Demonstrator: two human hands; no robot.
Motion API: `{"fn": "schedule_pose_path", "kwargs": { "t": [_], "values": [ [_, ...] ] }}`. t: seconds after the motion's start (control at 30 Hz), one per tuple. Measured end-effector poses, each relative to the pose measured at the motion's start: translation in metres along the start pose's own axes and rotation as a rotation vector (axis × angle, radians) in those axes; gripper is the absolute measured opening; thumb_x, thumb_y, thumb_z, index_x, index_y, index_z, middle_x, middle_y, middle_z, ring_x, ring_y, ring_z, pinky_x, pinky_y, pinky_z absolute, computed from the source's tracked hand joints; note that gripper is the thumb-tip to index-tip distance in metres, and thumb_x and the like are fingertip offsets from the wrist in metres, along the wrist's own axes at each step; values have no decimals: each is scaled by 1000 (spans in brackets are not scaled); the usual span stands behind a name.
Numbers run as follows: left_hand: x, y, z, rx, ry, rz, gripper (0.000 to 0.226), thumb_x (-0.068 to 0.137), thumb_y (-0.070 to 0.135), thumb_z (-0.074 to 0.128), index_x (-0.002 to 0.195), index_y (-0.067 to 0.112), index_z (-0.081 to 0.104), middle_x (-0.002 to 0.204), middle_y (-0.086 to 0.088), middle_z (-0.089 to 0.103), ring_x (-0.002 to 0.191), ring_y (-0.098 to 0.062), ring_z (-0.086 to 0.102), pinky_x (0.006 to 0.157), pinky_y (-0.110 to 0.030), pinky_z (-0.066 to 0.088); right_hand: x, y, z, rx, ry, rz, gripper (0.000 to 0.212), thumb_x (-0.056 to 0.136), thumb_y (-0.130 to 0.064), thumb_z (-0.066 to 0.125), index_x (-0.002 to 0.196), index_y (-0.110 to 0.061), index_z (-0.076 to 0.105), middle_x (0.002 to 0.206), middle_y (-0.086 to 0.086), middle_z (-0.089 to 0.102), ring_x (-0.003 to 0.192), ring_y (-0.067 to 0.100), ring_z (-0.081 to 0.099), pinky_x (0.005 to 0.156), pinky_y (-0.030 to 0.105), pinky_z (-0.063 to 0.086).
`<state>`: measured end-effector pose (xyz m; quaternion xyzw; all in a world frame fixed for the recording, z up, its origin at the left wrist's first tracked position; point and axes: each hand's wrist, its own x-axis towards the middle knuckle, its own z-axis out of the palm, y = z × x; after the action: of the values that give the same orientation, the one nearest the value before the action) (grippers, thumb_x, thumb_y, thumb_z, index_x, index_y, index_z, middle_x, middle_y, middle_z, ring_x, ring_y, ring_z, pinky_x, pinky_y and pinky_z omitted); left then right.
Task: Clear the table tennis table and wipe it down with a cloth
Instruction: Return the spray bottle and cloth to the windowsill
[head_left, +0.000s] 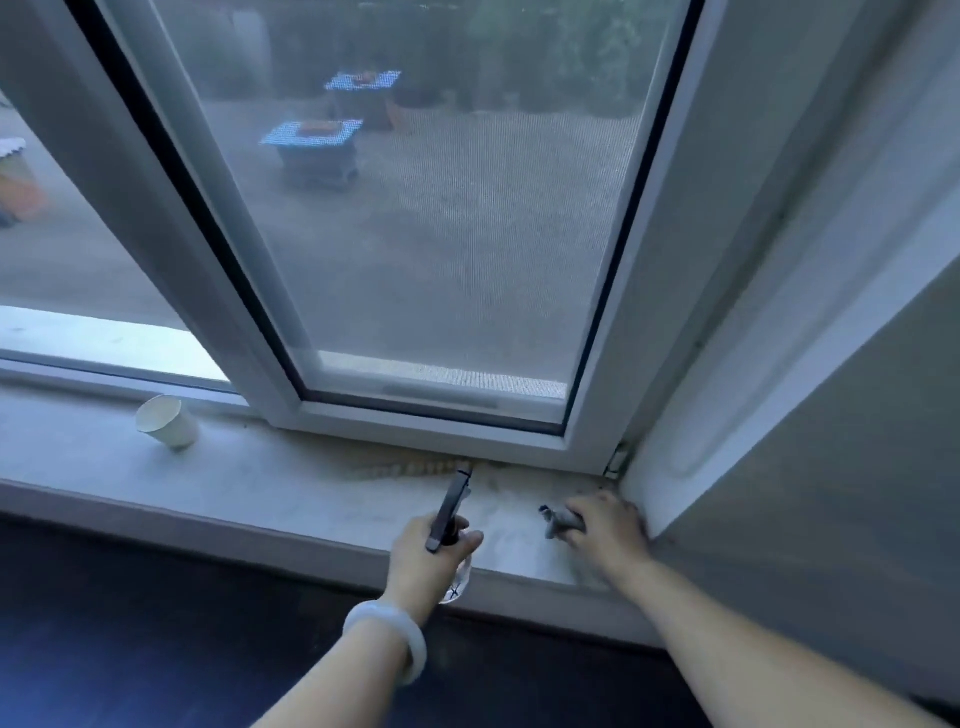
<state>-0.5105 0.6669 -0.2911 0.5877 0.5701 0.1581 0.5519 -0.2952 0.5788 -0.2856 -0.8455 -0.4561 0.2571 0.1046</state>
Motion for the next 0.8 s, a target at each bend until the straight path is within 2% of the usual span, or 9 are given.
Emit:
{"fn": "schedule_pose_path", "kwargs": {
  "t": [0.03, 0.07, 0.13, 0.2, 0.3, 0.4, 0.53, 0.7, 0.8],
  "values": [
    [6, 1, 3, 8, -4, 5, 17, 75, 30, 80, 87, 25, 69, 74, 16, 70, 75, 4, 64, 74, -29, 54, 3, 2, 4, -32, -24, 8, 19, 81, -38, 71, 73, -53, 61, 91, -9, 58, 112, 22, 51, 88, 35, 33],
    [11, 2, 7, 27, -15, 11, 17, 76, 30, 80, 87, 25, 68, 73, 17, 70, 73, 3, 64, 74, -32, 55, 6, 7, 11, -42, -61, 17, 14, 82, -39, 71, 92, -48, 66, 107, -6, 62, 120, 22, 47, 95, 35, 33],
    [20, 2, 14, 56, -36, 24, 16, 77, 28, 78, 88, 25, 68, 72, 13, 70, 74, -3, 66, 73, -36, 56, 7, 15, 28, -11, -120, 44, 42, 85, -40, 70, 125, -34, 60, 134, -3, 54, 131, 22, 40, 107, 33, 31],
    [26, 2, 19, 88, -33, 39, 15, 77, 28, 78, 87, 25, 68, 73, 10, 70, 77, -7, 66, 71, -32, 55, 7, 22, 41, 21, -118, 70, 50, 90, -40, 64, 136, -29, 52, 142, -2, 48, 133, 21, 37, 110, 31, 31],
    [31, 1, 24, 136, -29, 75, 14, 78, 30, 78, 87, 26, 68, 76, 12, 69, 74, 3, 62, 63, -17, 44, 7, 31, 57, -43, -206, 88, 56, 99, -40, 49, 151, -24, 34, 158, 2, 29, 144, 23, 25, 117, 31, 20],
    [35, -1, 28, 145, -28, 83, 15, 77, 29, 79, 85, 28, 67, 76, 12, 69, 75, 3, 62, 62, -17, 43, 8, 39, 68, -90, -266, 94, 59, 104, -39, 38, 156, -24, 16, 164, 3, 6, 150, 25, 6, 121, 33, 7],
    [42, -1, 36, 153, -30, 86, 17, 76, 27, 80, 80, 31, 64, 72, 14, 67, 70, 7, 60, 58, -10, 39, 15, 46, 77, -173, -269, 47, 58, 105, -35, 31, 157, -24, 5, 163, 0, -12, 150, 23, -10, 121, 37, -1],
    [52, -3, 43, 195, -44, 139, 16, 77, 28, 79, 79, 33, 64, 75, 16, 67, 75, 4, 61, 62, -11, 40, 35, 46, 66, -281, -208, -13, 61, 104, -31, 31, 157, -18, 3, 163, 0, -17, 150, 22, -14, 122, 41, -2],
    [57, -2, 46, 241, -32, 171, 16, 78, 28, 78, 82, 14, 70, 82, 20, 65, 79, -3, 62, 72, -25, 45, 34, 39, 63, -225, -141, -17, 64, 103, -30, 37, 157, -19, 5, 163, -2, -15, 150, 20, -11, 120, 39, -2]
  ]
}}
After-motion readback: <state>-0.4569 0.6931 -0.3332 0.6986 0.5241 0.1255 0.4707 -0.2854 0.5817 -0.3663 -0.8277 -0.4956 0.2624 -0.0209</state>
